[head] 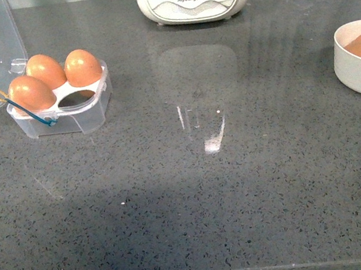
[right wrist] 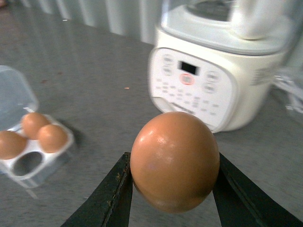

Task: Put egg into box

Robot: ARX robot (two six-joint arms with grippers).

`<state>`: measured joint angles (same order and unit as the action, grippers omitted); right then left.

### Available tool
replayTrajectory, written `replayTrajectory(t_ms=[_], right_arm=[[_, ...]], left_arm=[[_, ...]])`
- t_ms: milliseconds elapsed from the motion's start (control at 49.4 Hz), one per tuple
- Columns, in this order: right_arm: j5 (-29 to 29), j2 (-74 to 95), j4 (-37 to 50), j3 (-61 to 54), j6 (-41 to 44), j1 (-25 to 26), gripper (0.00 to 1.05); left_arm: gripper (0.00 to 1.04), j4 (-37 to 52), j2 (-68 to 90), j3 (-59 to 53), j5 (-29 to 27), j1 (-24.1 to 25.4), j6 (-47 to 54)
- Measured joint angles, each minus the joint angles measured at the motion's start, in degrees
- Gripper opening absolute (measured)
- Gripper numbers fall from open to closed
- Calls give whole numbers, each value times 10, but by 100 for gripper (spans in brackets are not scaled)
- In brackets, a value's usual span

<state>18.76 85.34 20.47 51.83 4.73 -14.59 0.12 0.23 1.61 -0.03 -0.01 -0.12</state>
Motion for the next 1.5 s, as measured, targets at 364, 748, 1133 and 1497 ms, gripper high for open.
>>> replayTrajectory(t_ms=[364, 748, 1133, 1497], right_arm=[[165, 56, -58, 30, 68, -83, 41], [172, 189, -98, 153, 122, -112, 41], [167, 270, -101, 234, 111, -160, 41], [158, 313, -101, 254, 110, -173, 41]], left_arm=[[98, 0, 0, 0, 0, 0, 0], [98, 0, 0, 0, 0, 0, 0], [98, 0, 0, 0, 0, 0, 0], [98, 0, 0, 0, 0, 0, 0]])
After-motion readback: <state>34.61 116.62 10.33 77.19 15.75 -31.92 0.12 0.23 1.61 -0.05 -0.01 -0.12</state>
